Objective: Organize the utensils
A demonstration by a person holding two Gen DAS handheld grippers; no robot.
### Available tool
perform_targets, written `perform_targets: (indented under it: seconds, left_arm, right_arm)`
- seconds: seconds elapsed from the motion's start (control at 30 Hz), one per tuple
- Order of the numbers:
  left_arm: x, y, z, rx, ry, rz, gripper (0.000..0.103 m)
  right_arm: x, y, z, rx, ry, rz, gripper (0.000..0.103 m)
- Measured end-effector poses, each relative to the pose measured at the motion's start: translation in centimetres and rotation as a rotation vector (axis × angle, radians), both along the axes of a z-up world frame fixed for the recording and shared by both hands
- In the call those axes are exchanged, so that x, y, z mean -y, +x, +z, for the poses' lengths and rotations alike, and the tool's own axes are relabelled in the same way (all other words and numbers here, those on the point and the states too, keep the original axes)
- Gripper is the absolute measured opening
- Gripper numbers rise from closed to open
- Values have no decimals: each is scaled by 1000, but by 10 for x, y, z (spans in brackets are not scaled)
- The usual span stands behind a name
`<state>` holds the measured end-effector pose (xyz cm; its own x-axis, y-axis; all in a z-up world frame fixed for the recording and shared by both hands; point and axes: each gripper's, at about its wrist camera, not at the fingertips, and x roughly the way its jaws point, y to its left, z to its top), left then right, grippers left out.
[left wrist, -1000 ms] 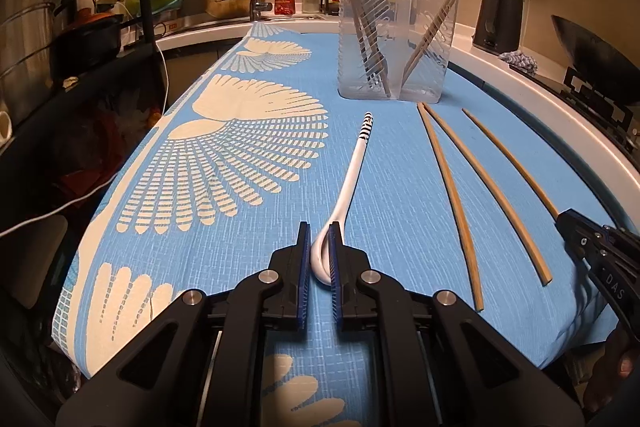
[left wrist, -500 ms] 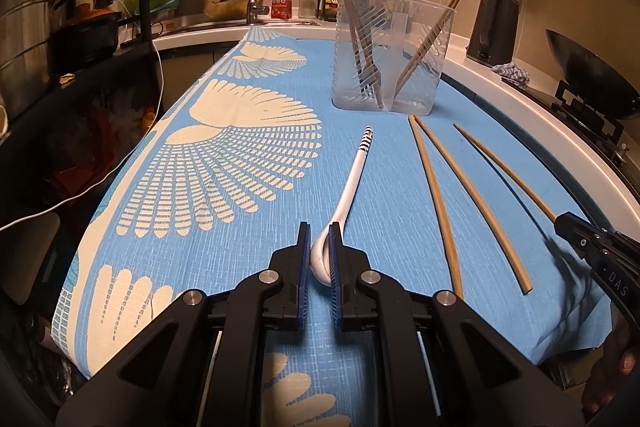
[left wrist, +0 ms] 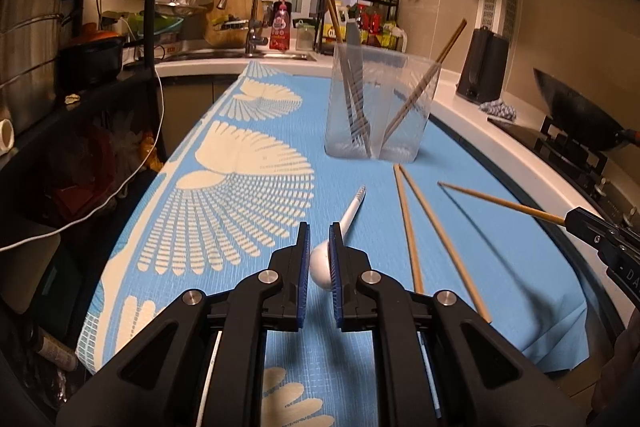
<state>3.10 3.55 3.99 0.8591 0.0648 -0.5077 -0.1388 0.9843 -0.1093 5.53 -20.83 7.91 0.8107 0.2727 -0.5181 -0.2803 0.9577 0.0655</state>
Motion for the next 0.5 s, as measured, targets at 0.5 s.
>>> perform_targets:
  seconds: [0.5]
  left_arm:
    - [-9, -10, 49, 151, -33, 5, 9]
  right_arm:
    - [-10, -3, 70, 101, 37, 47, 6]
